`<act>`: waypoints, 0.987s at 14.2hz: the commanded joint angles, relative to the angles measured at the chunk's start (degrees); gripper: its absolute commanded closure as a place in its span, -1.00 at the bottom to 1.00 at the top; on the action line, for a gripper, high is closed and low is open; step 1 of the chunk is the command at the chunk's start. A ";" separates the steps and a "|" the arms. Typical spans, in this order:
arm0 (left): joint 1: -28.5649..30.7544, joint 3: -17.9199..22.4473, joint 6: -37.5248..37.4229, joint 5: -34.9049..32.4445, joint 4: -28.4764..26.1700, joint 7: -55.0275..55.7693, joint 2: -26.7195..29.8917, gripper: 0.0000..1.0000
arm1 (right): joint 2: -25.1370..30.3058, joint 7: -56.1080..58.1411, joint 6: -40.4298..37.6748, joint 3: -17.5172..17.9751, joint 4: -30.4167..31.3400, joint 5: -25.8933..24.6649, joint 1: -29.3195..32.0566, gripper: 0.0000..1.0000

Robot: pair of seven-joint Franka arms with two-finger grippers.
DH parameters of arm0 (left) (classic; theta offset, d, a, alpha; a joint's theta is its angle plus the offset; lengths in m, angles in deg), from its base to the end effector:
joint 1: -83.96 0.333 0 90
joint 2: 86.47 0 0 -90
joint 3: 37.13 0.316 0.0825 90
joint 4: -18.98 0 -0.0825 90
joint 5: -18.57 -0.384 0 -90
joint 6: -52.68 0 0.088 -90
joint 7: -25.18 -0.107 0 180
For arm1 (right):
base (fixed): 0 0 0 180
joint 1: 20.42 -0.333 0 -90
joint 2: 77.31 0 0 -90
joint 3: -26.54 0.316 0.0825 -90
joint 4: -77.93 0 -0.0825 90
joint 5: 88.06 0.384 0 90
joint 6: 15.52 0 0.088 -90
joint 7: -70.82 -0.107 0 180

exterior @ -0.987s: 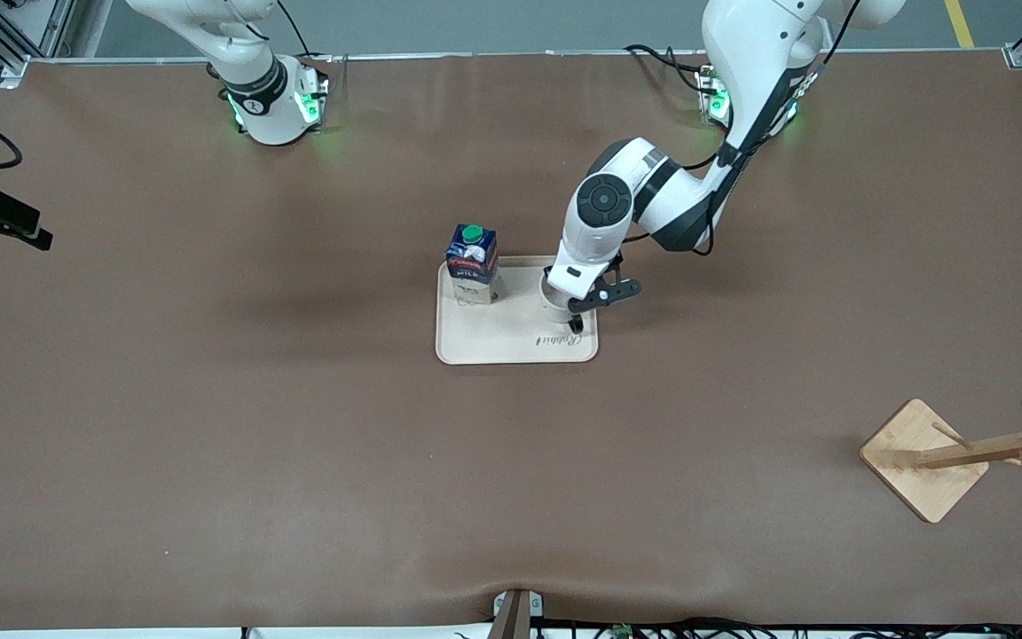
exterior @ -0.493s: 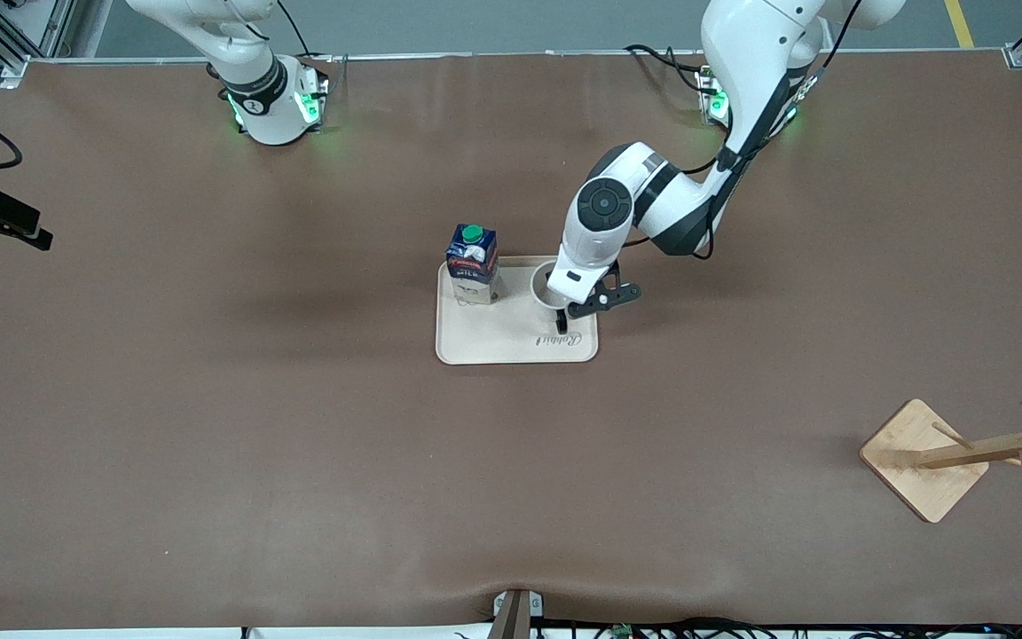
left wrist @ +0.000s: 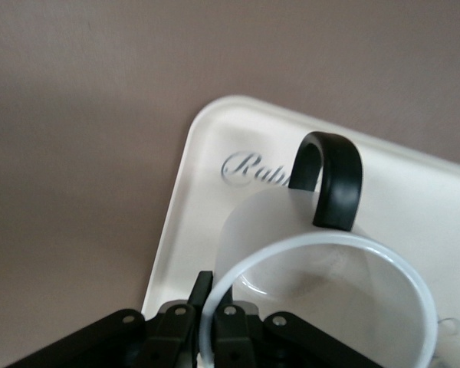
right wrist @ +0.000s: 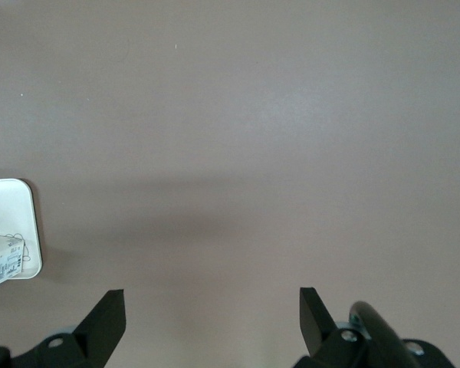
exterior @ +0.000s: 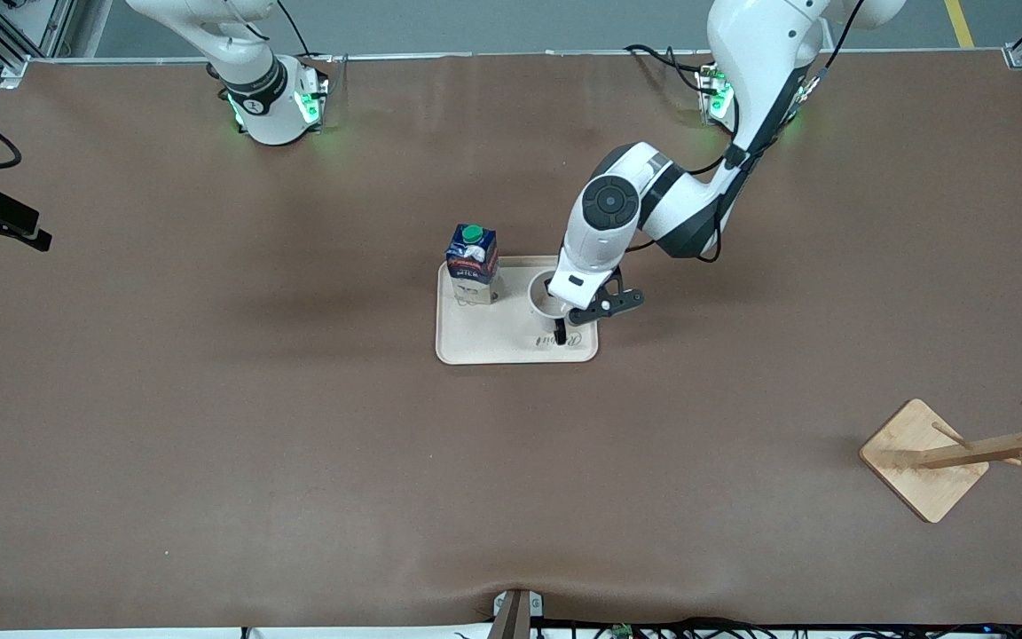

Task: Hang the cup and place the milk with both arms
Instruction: 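Carry the mug toward the wooden stand while the right gripper reaches the milk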

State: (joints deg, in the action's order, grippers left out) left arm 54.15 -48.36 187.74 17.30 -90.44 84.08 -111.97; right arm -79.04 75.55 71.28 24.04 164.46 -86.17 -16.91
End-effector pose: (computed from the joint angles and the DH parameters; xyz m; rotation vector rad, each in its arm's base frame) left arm 0.4791 -0.4083 0.2681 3.0502 0.4847 -0.0694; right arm 0.5559 -0.0544 0.6314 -3.1073 0.0325 0.0348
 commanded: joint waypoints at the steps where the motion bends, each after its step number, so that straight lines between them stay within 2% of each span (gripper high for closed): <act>1: 2.46 0.15 -4.78 -1.98 1.83 -1.23 4.74 1.00 | -0.38 0.45 -0.32 0.75 -1.27 0.58 0.62 -1.00; 4: 7.47 -0.02 -13.66 -2.77 7.62 -9.21 6.51 1.00 | -1.96 0.02 -0.67 0.75 -0.93 1.54 0.62 -1.00; 7: 12.91 -0.11 -19.03 -2.77 13.34 -16.86 7.48 1.00 | -4.33 -0.07 -0.93 0.75 -0.31 5.14 0.79 -1.00; 10: 19.15 -0.63 -21.41 -1.89 15.46 -24.77 8.79 1.00 | -4.78 -0.16 -1.72 0.83 0.13 5.50 0.27 -1.00; 14: 27.67 -0.64 -28.70 0.04 17.83 -38.99 10.82 1.00 | -4.25 -5.15 -2.34 1.01 1.54 5.94 -2.80 -1.00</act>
State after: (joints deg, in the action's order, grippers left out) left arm 77.99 -48.23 162.85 15.87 -73.87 51.31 -102.84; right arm -84.52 73.89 69.16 24.95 164.80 -81.04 -18.15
